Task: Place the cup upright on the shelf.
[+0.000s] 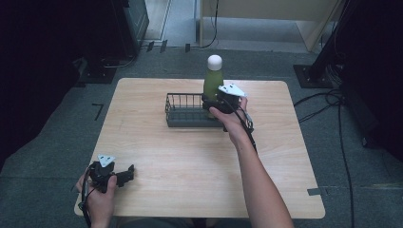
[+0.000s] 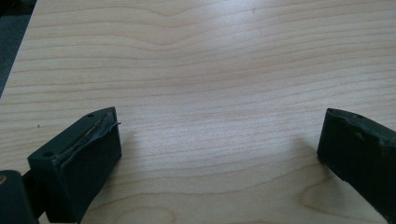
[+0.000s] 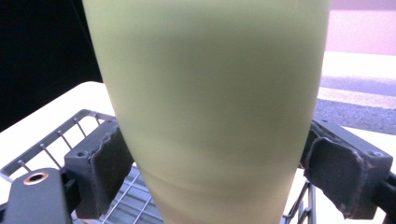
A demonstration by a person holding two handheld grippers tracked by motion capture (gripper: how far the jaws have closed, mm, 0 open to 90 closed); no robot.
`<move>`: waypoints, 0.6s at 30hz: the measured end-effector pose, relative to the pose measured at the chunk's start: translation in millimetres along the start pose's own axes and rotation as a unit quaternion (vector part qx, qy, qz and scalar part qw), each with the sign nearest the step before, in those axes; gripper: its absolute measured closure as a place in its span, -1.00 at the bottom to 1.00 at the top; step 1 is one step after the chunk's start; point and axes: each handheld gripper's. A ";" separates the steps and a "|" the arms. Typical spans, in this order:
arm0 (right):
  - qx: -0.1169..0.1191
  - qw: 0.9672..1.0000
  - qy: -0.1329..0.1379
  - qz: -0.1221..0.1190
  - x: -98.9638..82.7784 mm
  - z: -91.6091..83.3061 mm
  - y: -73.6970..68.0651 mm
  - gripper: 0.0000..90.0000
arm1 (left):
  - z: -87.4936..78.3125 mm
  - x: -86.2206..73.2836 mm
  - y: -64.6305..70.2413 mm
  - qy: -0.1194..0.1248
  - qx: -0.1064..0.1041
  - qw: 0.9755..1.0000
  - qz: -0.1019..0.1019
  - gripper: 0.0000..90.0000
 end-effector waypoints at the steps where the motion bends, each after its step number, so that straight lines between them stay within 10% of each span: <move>1: 0.002 1.000 -0.005 -0.001 -0.8 -1.1 0.4 -0.80 | 0.0 0.0 0.0 0.000 0.000 1.000 0.000 -1.00; 18: 0.007 1.000 -0.017 -0.014 -4.8 -21.5 1.0 -1.00 | 0.1 0.1 0.1 0.000 -0.001 1.000 0.001 -1.00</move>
Point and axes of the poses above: each handheld gripper's, and its own axes: z roughly forward along the jaws, x roughly out of its top, y roughly to its right, and after that the axes turned 8 degrees about z, right-handed
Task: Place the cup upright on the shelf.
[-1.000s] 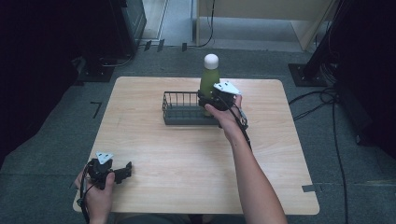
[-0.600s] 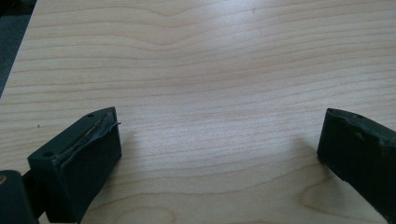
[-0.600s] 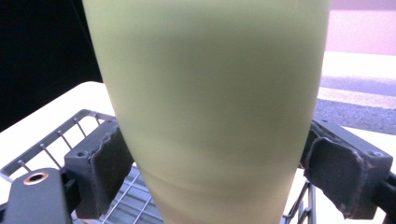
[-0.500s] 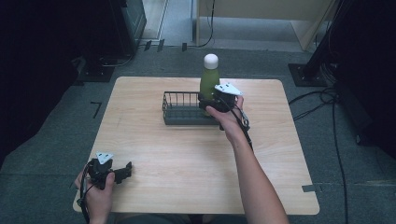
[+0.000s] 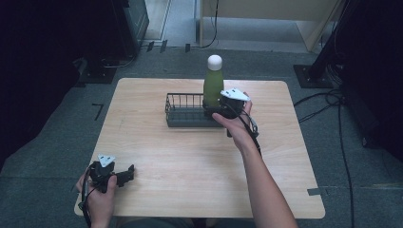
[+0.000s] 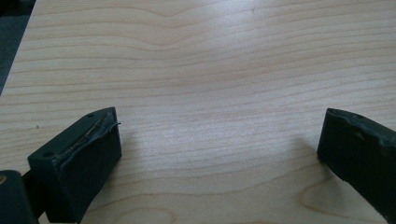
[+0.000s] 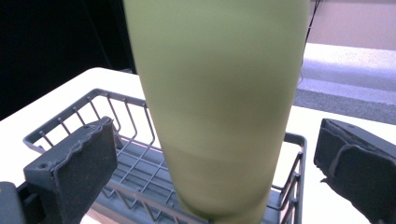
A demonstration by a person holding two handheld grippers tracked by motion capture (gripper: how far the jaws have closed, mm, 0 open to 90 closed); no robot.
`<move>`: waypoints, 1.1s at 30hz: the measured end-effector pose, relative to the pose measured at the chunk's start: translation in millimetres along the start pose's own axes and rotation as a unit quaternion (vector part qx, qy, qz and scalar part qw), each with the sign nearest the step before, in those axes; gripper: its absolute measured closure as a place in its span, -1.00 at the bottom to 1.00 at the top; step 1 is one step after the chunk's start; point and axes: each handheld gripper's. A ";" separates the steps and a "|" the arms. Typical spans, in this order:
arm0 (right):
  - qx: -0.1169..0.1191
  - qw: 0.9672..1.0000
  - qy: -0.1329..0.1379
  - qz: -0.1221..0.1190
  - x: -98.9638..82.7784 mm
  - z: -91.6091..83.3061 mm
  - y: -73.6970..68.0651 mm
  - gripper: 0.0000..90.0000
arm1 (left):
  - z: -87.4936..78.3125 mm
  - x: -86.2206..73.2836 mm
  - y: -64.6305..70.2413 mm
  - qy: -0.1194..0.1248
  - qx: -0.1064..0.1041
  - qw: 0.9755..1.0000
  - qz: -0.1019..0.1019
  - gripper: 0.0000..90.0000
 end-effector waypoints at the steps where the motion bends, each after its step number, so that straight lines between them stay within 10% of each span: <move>1: 0.001 1.000 0.001 -0.001 -1.0 -4.1 -0.1 -1.00 | 0.0 0.0 0.0 0.000 0.000 1.000 0.000 -1.00; 33: -0.034 0.999 0.000 -0.007 -39.7 -56.3 31.1 -1.00 | 0.0 0.0 0.0 0.000 0.000 1.000 0.000 -1.00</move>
Point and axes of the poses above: each handheld gripper's, and its own axes: z roughly forward along the jaws, x roughly out of its top, y roughly to its right, and after that the axes turned 8 degrees about z, right-handed
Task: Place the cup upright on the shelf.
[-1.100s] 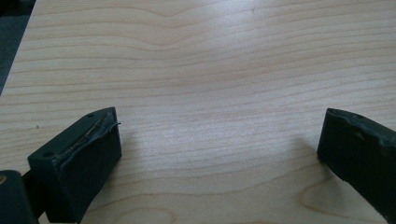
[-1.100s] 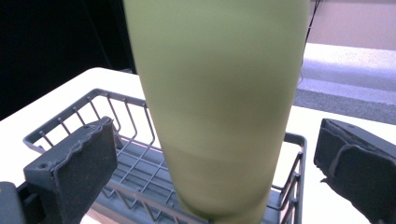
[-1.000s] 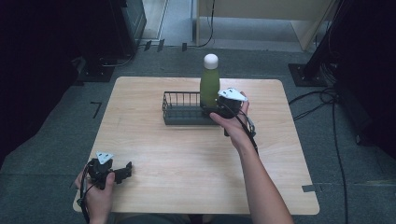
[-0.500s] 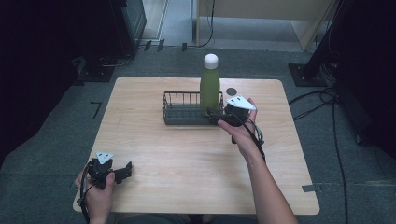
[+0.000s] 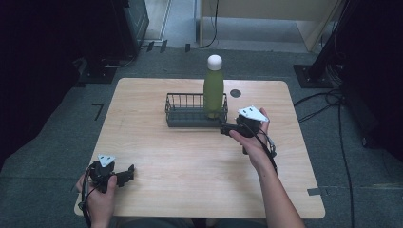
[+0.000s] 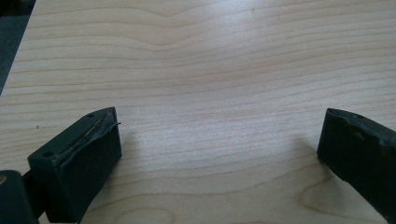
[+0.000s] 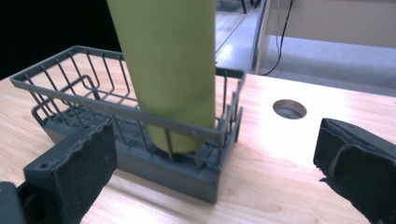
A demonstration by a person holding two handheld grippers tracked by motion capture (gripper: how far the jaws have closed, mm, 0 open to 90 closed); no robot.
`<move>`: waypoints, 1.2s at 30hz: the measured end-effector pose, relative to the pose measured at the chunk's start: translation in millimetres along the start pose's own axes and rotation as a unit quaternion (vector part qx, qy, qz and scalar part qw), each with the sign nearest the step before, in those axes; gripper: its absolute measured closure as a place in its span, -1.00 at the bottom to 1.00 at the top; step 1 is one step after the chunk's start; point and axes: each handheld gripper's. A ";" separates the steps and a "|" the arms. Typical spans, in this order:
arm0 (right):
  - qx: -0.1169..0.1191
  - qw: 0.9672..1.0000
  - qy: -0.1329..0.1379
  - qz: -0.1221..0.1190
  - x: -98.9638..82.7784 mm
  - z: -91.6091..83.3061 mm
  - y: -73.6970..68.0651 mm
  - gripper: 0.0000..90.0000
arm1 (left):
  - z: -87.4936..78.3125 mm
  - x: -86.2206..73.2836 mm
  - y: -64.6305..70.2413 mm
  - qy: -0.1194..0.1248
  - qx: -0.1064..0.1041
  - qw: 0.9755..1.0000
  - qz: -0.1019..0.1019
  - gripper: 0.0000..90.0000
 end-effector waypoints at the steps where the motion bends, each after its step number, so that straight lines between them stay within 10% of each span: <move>1: -0.001 1.000 -0.001 0.001 -1.2 -1.0 1.4 -1.00 | 0.0 0.0 0.0 0.000 0.000 1.000 0.000 -1.00; 36: -0.066 0.996 -0.022 0.046 -63.7 -53.7 74.4 -1.00 | -0.1 0.0 -0.1 0.000 0.000 1.000 0.001 -1.00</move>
Point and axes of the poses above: each handheld gripper's, and its own axes: z roughly forward along the jaws, x roughly out of its top, y roughly to its right, and after that the axes turned 8 degrees about z, right-handed
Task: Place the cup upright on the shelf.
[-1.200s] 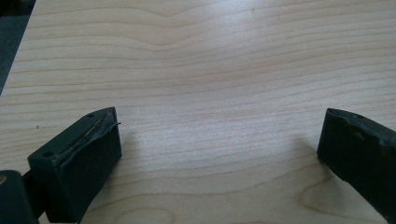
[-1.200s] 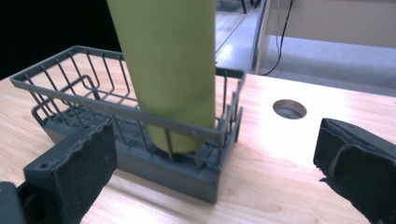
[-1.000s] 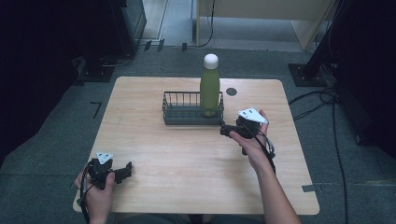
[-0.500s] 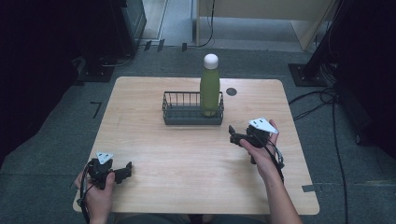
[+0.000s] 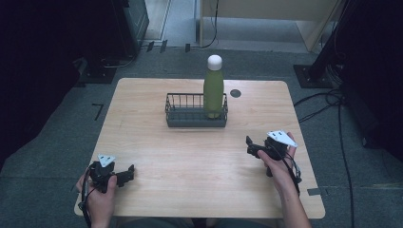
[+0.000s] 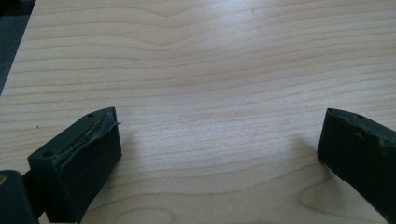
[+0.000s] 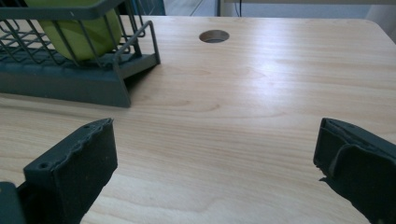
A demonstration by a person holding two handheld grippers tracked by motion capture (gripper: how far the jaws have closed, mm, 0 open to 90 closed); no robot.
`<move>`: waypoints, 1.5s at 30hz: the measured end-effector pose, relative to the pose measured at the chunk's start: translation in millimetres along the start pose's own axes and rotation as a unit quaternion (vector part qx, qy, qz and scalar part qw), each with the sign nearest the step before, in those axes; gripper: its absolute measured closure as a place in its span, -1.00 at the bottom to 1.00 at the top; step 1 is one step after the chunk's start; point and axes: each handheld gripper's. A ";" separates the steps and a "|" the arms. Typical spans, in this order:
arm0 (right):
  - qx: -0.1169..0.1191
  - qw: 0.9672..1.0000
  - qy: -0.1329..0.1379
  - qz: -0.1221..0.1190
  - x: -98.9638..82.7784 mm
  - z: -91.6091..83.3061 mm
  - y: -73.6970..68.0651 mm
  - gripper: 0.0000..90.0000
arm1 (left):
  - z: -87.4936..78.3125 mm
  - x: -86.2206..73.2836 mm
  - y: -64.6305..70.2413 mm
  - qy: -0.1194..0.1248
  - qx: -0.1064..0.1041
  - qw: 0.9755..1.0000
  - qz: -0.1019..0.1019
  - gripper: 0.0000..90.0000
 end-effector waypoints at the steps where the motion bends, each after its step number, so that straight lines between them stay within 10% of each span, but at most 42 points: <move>1: -0.002 1.000 0.000 0.002 -1.2 -1.8 1.9 -1.00 | 0.0 0.0 0.0 0.000 0.000 1.000 0.000 -1.00; 30: -0.071 0.997 -0.021 0.031 -40.5 -63.8 65.4 -1.00 | 0.0 0.0 0.0 0.000 0.000 1.000 0.000 -1.00; 45: -0.107 0.991 -0.082 -0.002 -57.9 -84.9 83.5 -1.00 | 0.0 0.0 0.0 0.000 0.000 1.000 0.000 -1.00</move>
Point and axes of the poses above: each handheld gripper's, and its own axes: z roughly forward along the jaws, x roughly out of its top, y roughly to its right, and after that the axes turned 8 degrees about z, right-handed
